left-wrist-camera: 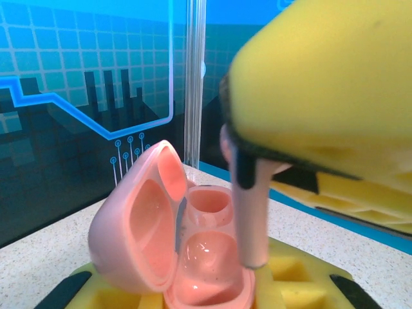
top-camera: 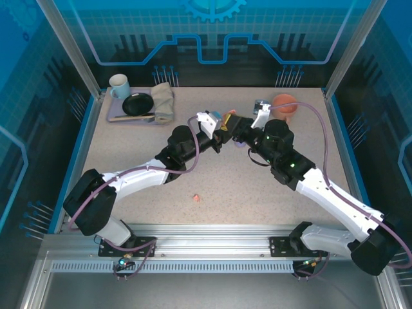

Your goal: Insert the wireless bluetooth earbuds into the charging case

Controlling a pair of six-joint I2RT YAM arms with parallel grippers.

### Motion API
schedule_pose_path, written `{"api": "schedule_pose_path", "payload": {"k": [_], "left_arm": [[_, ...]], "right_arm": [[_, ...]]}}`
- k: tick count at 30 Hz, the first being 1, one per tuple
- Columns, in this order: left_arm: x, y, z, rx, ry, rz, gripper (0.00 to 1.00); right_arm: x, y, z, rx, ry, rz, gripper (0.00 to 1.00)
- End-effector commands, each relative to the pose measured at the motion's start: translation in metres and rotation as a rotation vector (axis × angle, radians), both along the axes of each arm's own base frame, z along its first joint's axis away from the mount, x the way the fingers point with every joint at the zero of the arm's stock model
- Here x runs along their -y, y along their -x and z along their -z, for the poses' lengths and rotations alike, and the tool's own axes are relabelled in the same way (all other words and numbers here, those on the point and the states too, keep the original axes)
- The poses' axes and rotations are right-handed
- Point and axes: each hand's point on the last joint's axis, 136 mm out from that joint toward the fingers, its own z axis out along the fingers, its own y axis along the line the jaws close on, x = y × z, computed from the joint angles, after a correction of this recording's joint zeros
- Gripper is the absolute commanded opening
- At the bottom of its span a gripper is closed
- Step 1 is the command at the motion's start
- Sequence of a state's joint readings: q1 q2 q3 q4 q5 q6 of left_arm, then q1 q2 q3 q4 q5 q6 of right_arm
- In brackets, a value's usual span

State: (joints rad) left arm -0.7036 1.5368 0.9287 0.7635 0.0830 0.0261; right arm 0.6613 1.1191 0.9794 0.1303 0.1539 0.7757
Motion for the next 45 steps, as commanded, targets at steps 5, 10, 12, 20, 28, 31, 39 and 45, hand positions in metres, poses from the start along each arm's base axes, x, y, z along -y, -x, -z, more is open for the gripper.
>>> {"api": "schedule_pose_path", "payload": {"k": [5,10,12,20,28,31,39,45], "left_arm": [[0.006,0.005,-0.023,0.041,0.032,0.024,0.0],[0.004,0.007,-0.026,0.046,0.033,0.025,0.0],[0.004,0.007,-0.027,0.048,0.035,0.023,0.0],[0.002,0.006,-0.029,0.057,0.034,0.009,0.0],[0.0,0.004,-0.035,0.074,0.034,-0.006,0.0],[0.001,0.004,-0.037,0.081,0.032,-0.006,0.0],[0.002,0.001,-0.039,0.082,0.036,-0.012,0.0],[0.002,0.001,-0.038,0.077,0.037,-0.013,0.0]], "right_arm": [[-0.004,-0.006,0.007,0.01,0.026,0.013,0.2],[-0.005,-0.007,0.015,-0.005,0.036,0.016,0.2],[-0.005,-0.008,0.018,-0.01,0.039,0.016,0.19],[-0.005,-0.003,0.024,-0.014,0.062,-0.003,0.18],[-0.005,0.005,0.037,-0.029,0.106,-0.037,0.18],[-0.006,0.008,0.042,-0.041,0.108,-0.049,0.18],[-0.013,0.014,0.052,-0.062,0.113,-0.058,0.18],[-0.022,0.013,0.065,-0.083,0.168,-0.066,0.19]]}}
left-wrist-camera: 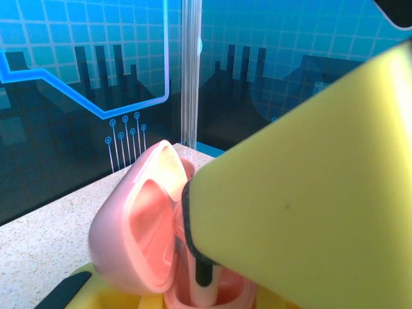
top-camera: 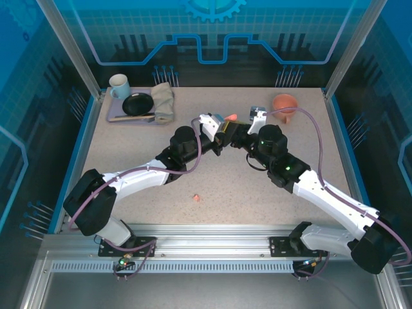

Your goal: Insert the wireless bluetooth earbuds into the charging case

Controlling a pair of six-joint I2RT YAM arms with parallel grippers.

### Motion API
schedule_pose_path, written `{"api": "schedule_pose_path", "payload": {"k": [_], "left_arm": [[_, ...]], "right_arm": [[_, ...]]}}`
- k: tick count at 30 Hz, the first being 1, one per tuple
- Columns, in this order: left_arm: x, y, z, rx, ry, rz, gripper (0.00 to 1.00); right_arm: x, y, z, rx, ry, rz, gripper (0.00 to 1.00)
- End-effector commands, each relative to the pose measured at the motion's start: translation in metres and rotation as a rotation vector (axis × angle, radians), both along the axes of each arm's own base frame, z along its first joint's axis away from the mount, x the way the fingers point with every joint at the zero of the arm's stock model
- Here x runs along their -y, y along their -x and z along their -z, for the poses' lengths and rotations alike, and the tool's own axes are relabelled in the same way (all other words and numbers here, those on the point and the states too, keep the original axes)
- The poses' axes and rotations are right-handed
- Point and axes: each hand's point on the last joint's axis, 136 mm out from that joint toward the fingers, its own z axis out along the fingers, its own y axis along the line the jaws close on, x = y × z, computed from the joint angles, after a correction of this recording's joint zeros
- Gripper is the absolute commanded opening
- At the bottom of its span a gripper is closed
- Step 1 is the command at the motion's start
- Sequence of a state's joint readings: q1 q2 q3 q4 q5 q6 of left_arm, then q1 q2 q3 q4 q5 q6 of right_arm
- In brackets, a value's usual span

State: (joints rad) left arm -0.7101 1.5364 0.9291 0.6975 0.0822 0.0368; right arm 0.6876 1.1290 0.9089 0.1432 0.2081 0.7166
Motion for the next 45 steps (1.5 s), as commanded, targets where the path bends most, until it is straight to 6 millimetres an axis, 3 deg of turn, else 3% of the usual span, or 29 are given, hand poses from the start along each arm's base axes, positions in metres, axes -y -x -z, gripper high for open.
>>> {"api": "schedule_pose_path", "payload": {"k": [1,7,18,27,35,37,40,45], "left_arm": [[0.0,-0.001,-0.053,0.118,0.086,-0.017,0.0],[-0.001,-0.001,-0.053,0.116,0.083,-0.017,0.0],[0.0,0.0,-0.048,0.103,0.084,-0.01,0.0],[-0.001,0.002,-0.048,0.103,0.084,-0.007,0.0],[-0.009,0.003,-0.042,0.114,0.058,-0.037,0.0],[-0.016,0.003,-0.04,0.109,0.04,-0.065,0.0],[-0.032,0.002,-0.034,0.098,0.006,-0.105,0.0],[-0.078,-0.003,-0.027,0.068,0.002,-0.199,0.0]], "right_arm": [[-0.022,0.013,0.031,-0.074,0.074,-0.085,0.19],[-0.015,0.009,0.034,-0.099,0.089,-0.045,0.32],[-0.005,-0.006,0.005,-0.101,-0.007,-0.009,0.45],[0.004,-0.013,-0.005,-0.122,-0.093,0.01,0.56],[0.03,-0.004,-0.017,-0.134,-0.15,0.046,0.67],[0.039,0.004,-0.011,-0.166,-0.144,0.052,0.69],[0.048,0.021,0.014,-0.261,-0.102,0.052,0.7],[0.051,0.051,0.075,-0.469,0.001,0.051,0.7]]}}
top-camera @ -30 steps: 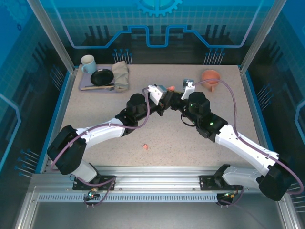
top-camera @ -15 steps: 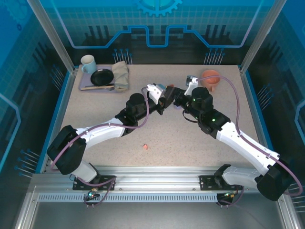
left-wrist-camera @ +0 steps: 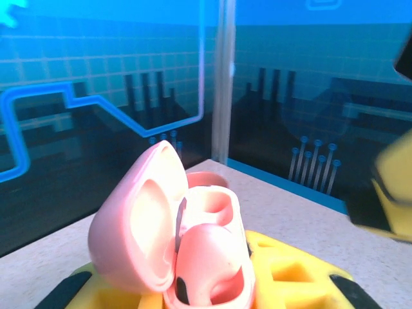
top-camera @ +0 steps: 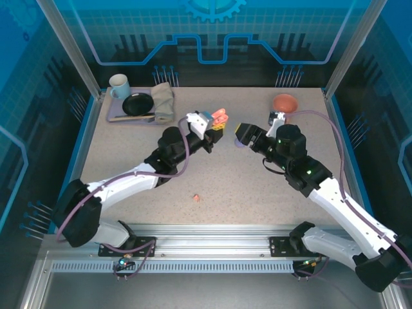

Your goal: Insert the wireless bluetooth earbuds into the charging case

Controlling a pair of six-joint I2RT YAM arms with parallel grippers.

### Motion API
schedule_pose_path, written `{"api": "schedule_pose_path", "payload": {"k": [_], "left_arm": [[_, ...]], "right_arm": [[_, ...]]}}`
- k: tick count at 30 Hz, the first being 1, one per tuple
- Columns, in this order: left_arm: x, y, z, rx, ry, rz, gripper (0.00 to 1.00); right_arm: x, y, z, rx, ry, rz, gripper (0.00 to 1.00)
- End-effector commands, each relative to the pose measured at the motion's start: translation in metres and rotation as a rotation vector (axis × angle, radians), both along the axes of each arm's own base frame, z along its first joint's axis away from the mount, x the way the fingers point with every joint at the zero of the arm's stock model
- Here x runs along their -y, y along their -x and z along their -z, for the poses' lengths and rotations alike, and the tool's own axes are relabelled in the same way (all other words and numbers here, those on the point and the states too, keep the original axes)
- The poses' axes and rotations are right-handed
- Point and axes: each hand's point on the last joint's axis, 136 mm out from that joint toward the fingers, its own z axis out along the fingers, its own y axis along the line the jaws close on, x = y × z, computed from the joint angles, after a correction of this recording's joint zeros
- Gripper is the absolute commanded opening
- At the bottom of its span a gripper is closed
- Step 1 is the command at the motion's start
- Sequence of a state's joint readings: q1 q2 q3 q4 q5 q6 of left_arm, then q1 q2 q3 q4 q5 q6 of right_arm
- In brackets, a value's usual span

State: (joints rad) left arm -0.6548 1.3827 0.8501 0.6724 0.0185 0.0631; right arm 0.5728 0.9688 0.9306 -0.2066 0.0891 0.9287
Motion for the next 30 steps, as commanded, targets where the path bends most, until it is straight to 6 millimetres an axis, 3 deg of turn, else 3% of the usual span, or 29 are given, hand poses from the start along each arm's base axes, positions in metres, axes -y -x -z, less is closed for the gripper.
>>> {"api": "schedule_pose_path", "payload": {"k": [1,3,7,14,24,30], "left_arm": [[-0.039,-0.006,-0.002,0.004,-0.012,-0.102,0.0],[-0.059,-0.008,0.0,-0.017,-0.012,-0.146,0.0],[-0.09,-0.008,-0.003,-0.034,0.011,-0.212,0.0],[-0.125,0.002,-0.011,-0.022,0.019,-0.283,0.0],[-0.147,0.007,-0.018,-0.015,0.029,-0.33,0.0],[-0.152,0.007,-0.019,-0.012,0.032,-0.339,0.0]], "right_arm": [[0.0,0.028,0.072,-0.248,0.114,-0.031,0.7],[-0.009,0.037,0.099,-0.341,0.172,-0.061,0.7],[-0.047,0.057,0.152,-0.481,0.345,-0.25,0.69],[-0.104,0.081,0.212,-0.528,0.706,-0.557,0.66],[-0.16,0.099,0.257,-0.552,0.957,-0.798,0.62],[-0.167,0.097,0.273,-0.576,1.007,-0.811,0.57]]}}
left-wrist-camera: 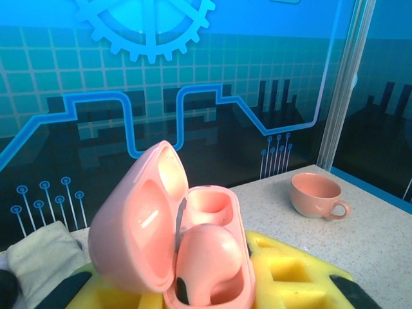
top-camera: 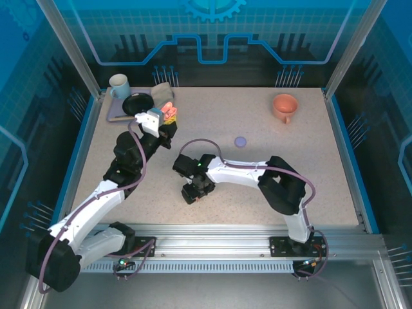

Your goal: Insert the wireless bluetooth earbuds into the charging case

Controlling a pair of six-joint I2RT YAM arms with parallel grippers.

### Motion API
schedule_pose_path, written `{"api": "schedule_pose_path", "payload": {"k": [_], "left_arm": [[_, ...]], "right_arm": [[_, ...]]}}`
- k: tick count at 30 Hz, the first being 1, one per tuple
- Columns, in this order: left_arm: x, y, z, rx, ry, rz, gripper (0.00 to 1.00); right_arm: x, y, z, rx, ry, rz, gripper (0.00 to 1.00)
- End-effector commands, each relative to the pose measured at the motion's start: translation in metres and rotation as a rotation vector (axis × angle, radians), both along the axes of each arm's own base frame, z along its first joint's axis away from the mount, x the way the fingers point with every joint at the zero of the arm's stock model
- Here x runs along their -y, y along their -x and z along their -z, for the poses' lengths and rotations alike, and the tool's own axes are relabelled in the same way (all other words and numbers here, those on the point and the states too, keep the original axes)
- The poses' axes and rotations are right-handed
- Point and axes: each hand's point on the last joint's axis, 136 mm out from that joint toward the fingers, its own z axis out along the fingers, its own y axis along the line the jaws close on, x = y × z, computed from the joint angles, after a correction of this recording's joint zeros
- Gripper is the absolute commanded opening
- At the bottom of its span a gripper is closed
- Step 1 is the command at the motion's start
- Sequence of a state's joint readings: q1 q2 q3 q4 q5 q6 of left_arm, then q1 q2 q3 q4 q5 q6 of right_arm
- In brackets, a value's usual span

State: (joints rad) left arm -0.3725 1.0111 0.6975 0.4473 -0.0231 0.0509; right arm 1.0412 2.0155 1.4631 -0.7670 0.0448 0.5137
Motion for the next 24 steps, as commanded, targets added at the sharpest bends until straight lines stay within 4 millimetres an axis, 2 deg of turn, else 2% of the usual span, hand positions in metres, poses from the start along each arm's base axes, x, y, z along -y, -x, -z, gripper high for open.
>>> {"api": "schedule_pose_path", "payload": {"k": [1,11,24], "left_arm": [[-0.007,0.002,-0.001,0.003,0.023,-0.017,0.0],[-0.012,0.002,0.003,0.003,0.034,-0.023,0.0],[-0.016,0.005,0.003,0.012,0.05,-0.031,0.0]], "right_arm": [[0.004,0.004,0.005,-0.013,0.061,-0.038,0.57],[0.0,-0.003,0.017,-0.008,0.095,-0.016,0.55],[0.003,-0.003,0.024,-0.014,0.169,0.067,0.45]]}}
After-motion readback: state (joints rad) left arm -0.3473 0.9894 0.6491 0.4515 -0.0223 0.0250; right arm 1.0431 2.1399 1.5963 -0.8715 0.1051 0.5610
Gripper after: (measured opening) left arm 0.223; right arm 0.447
